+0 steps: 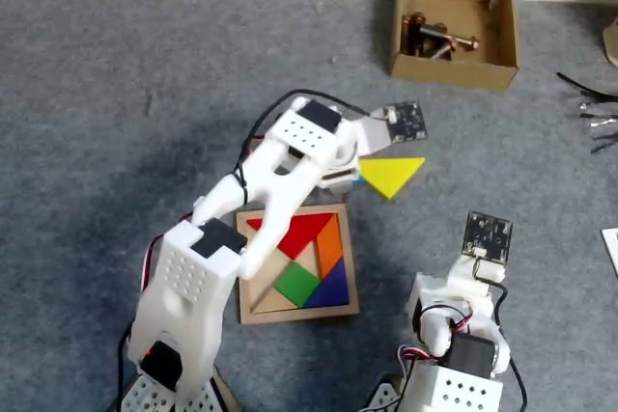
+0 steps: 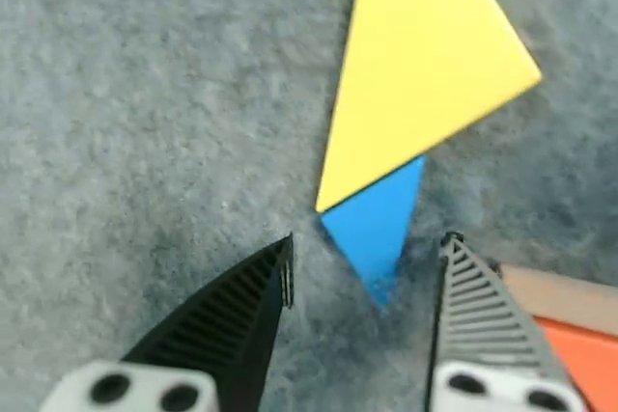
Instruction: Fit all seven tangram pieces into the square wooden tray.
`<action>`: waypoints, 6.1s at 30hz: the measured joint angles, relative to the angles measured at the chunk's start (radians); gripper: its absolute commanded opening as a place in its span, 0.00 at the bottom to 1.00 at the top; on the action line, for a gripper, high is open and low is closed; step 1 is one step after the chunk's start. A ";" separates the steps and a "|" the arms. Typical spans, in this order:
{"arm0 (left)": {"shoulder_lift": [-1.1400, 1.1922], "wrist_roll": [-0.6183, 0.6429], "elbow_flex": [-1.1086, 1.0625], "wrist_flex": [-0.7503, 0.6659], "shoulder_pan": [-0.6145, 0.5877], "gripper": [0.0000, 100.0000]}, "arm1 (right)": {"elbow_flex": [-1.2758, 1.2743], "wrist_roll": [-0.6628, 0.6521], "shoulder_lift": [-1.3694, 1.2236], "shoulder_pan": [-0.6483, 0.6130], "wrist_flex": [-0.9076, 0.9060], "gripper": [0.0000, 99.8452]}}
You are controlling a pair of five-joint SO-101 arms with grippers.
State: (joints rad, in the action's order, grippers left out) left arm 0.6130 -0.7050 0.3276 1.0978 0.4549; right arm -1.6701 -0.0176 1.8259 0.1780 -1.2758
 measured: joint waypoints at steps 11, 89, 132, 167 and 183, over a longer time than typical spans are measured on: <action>0.094 0.124 0.012 -0.032 0.003 0.11 | 0.000 0.000 0.000 0.000 0.000 0.00; -0.807 0.333 0.112 0.664 -0.477 0.01 | 0.000 0.000 0.000 0.000 0.000 0.00; -2.045 0.333 -1.484 0.207 -0.741 0.01 | 0.000 -0.052 0.000 0.000 0.075 0.01; -2.432 0.585 -1.752 0.301 -0.535 0.00 | 0.241 -0.565 0.006 0.018 -0.107 0.08; -2.433 0.609 -1.867 0.295 -0.572 0.00 | 0.586 -0.569 -0.450 -0.049 -0.069 0.08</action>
State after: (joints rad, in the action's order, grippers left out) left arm -1.8205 -0.0959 -1.5397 1.3924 -0.1174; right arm -1.0840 -0.5869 1.3763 0.1289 -1.3449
